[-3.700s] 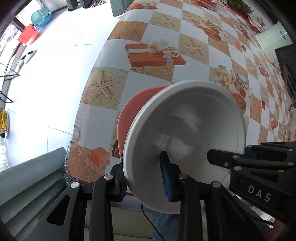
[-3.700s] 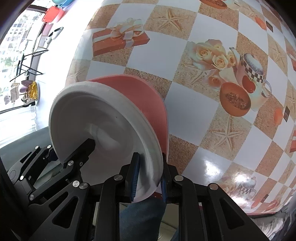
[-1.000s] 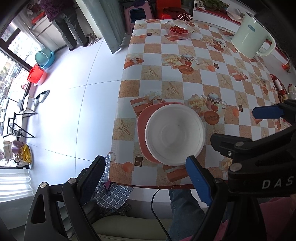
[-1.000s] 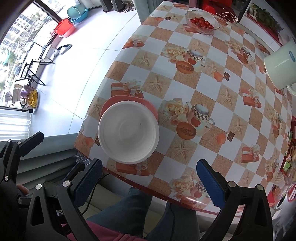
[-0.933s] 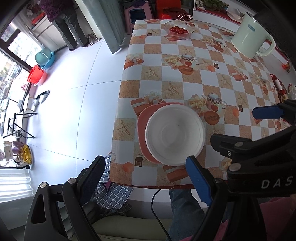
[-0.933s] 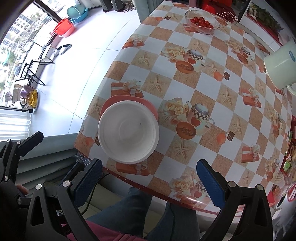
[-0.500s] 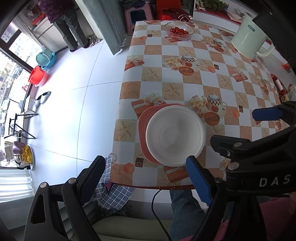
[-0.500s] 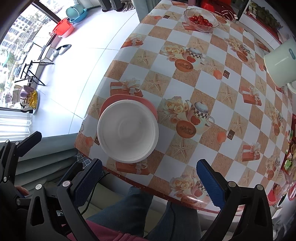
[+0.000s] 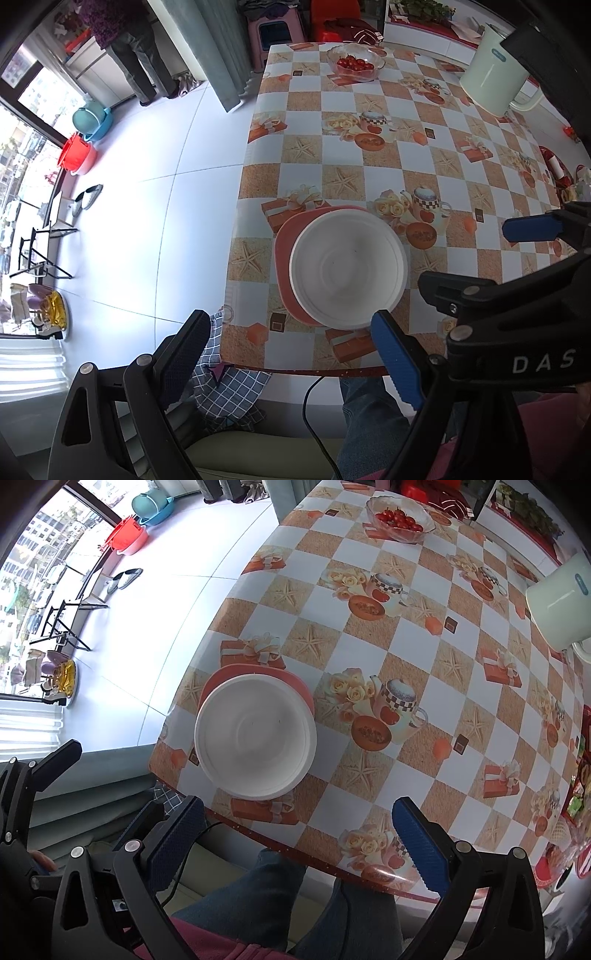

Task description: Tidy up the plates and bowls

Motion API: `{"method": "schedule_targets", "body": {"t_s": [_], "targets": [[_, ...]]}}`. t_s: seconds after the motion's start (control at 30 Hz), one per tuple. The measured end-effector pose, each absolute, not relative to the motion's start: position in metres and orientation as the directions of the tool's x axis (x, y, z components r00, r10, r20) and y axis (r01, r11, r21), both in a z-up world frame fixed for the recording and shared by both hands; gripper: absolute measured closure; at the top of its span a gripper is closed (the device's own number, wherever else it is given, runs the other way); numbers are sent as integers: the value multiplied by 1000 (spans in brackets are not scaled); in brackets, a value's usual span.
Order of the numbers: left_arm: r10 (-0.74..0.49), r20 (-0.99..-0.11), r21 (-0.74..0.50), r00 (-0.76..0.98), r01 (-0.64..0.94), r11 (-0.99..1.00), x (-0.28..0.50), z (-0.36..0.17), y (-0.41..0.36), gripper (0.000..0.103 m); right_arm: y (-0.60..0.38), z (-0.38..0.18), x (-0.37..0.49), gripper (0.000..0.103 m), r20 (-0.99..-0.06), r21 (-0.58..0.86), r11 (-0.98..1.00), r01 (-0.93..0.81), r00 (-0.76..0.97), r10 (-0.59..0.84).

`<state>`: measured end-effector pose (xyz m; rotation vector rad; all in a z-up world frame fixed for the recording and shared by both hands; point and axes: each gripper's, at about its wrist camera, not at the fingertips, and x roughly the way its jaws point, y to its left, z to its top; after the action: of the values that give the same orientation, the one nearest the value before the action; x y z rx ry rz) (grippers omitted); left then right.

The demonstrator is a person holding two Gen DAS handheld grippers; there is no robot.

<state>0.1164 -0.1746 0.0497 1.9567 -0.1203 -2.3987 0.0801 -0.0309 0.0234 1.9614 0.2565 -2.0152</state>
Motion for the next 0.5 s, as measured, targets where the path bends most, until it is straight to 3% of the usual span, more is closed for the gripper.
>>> {"method": "schedule_targets", "body": {"t_s": [0.5], "targets": [[-92, -974, 98, -206, -19, -995, 116, 51, -175, 12, -30, 24, 79, 1, -995, 91, -929, 358, -6, -100]]}}
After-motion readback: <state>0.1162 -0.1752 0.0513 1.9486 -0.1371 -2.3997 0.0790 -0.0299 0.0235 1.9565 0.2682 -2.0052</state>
